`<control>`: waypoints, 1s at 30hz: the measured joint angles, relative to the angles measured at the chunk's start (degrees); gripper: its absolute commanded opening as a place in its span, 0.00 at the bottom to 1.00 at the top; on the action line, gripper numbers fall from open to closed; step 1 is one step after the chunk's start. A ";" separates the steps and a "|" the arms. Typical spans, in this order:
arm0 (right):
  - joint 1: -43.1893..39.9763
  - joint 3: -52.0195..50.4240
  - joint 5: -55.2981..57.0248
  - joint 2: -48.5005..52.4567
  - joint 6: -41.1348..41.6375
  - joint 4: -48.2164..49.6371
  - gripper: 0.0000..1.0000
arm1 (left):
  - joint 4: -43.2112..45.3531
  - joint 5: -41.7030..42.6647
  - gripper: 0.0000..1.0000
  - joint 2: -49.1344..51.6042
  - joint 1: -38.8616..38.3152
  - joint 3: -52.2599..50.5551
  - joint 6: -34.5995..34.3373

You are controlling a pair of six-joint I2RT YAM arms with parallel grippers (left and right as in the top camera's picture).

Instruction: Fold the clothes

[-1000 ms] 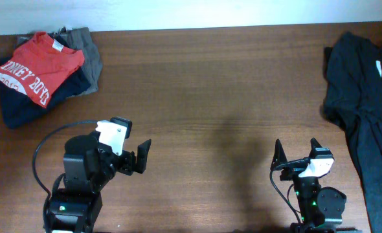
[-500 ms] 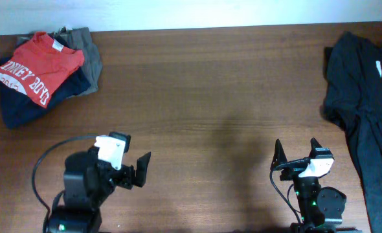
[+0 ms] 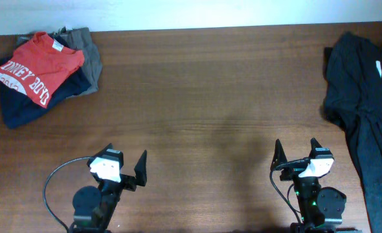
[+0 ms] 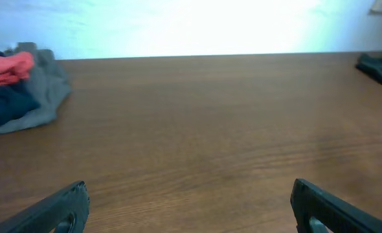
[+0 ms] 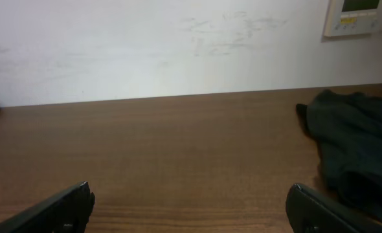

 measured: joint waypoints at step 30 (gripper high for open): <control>0.00 0.00 0.00 0.00 0.00 0.00 0.99 | -0.15 -4.79 0.99 -14.08 6.58 -5.18 -1.09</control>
